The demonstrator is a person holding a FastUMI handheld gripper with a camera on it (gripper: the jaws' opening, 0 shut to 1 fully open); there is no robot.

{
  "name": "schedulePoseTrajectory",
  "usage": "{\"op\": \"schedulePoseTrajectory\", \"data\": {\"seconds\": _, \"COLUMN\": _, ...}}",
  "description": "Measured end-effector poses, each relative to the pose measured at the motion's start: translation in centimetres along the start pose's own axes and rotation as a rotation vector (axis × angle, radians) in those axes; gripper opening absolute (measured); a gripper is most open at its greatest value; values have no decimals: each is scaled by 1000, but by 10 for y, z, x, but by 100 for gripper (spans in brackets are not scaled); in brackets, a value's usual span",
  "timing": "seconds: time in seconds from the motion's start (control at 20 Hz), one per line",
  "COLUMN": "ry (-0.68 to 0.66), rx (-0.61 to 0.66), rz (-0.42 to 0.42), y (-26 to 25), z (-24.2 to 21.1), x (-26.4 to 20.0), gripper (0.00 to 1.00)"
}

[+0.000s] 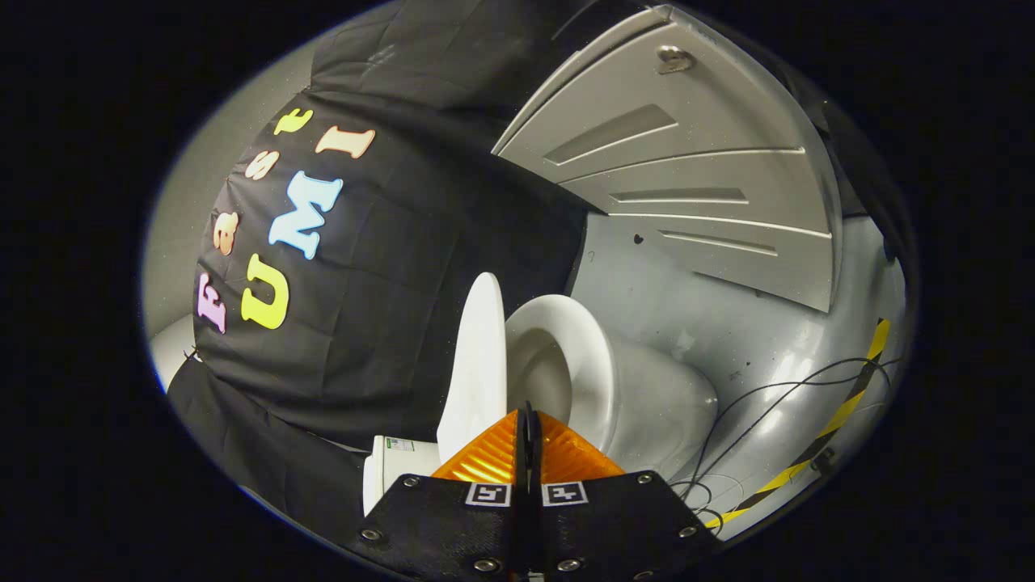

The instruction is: Open the toilet lid.

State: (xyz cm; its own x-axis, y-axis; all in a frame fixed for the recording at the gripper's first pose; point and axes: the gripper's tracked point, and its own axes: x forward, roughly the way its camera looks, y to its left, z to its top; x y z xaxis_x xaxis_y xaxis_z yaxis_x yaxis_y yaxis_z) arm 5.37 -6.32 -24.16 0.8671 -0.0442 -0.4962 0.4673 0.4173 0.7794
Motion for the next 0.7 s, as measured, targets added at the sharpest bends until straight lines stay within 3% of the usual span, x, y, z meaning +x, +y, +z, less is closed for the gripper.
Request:
{"op": "schedulePoseTrajectory", "data": {"seconds": 0.35, "ry": -1, "rx": -104, "rz": 9, "y": 33, "z": 3, "x": -12, "gripper": 0}}
{"op": "schedulePoseTrajectory", "data": {"seconds": 0.7, "ry": -21, "rx": -185, "rz": 81, "y": 94, "z": 0, "x": -31, "gripper": 0}}
